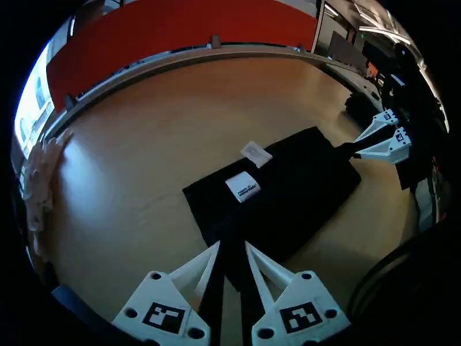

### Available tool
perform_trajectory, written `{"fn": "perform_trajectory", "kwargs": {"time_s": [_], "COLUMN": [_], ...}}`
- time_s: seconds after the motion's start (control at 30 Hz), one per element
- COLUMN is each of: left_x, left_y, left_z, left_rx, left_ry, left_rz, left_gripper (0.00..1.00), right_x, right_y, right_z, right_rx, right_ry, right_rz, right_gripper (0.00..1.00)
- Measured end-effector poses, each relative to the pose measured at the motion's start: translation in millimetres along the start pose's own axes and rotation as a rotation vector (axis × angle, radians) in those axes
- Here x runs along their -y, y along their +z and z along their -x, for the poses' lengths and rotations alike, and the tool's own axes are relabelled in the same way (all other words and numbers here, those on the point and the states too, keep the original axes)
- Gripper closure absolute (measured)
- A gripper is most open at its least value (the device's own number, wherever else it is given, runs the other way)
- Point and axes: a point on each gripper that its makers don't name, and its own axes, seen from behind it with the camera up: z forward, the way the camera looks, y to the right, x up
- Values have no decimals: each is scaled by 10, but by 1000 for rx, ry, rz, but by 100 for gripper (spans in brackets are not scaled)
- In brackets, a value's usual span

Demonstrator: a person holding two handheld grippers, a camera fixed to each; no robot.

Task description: Fold towel

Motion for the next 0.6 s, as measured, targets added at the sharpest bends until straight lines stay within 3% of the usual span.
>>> {"fn": "perform_trajectory", "kwargs": {"time_s": [0.1,0.33,0.6], "left_x": [56,149,216], "left_y": [42,134,175], "left_z": [-37,-78,-117], "left_rx": [-7,-9,-9], "left_ry": [2,-3,-8], "left_rz": [-18,-47,-65], "left_gripper": [80,69,62], "right_x": [-65,-205,-311], "right_y": [48,128,171], "right_z": [-2,-37,-44], "right_rx": [1,-8,-10], "right_ry": [-4,-1,4], "right_rz": [16,53,76], "right_gripper": [75,48,37]}}
